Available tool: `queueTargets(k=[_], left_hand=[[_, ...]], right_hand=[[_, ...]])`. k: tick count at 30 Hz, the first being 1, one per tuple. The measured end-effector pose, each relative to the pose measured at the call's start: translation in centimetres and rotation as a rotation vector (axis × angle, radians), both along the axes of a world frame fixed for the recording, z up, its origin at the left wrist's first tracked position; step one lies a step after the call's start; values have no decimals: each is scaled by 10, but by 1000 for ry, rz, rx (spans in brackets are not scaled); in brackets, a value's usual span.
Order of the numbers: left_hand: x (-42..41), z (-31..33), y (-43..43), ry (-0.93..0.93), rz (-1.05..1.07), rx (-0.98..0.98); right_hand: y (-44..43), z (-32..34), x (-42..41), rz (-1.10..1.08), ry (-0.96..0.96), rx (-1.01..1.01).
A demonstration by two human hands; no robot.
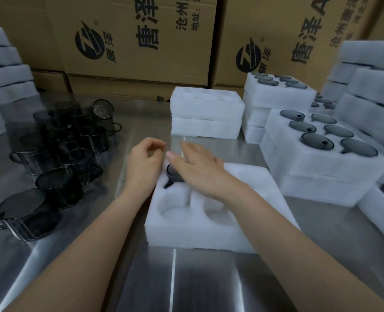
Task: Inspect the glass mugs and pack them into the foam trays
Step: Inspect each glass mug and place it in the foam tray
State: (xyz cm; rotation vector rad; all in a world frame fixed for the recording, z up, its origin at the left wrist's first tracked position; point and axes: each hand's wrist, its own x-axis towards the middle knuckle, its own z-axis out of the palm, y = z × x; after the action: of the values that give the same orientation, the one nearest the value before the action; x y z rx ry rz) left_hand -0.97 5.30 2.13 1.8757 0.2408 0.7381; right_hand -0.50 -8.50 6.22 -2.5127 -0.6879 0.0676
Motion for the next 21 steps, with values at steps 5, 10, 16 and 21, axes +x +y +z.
queueTargets(k=[5,10,16,21], left_hand=[[12,7,15,72,253,270],[34,25,35,359,352,399],[49,31,61,597,355,337],[45,21,71,607,352,431]], right_hand=[[-12,2,-3,-39,18,245],[-10,-1,-6,-37,-60,160],[-12,-2,-6,-22,-84,86],[-13,-1,-6,-17,-87,85]])
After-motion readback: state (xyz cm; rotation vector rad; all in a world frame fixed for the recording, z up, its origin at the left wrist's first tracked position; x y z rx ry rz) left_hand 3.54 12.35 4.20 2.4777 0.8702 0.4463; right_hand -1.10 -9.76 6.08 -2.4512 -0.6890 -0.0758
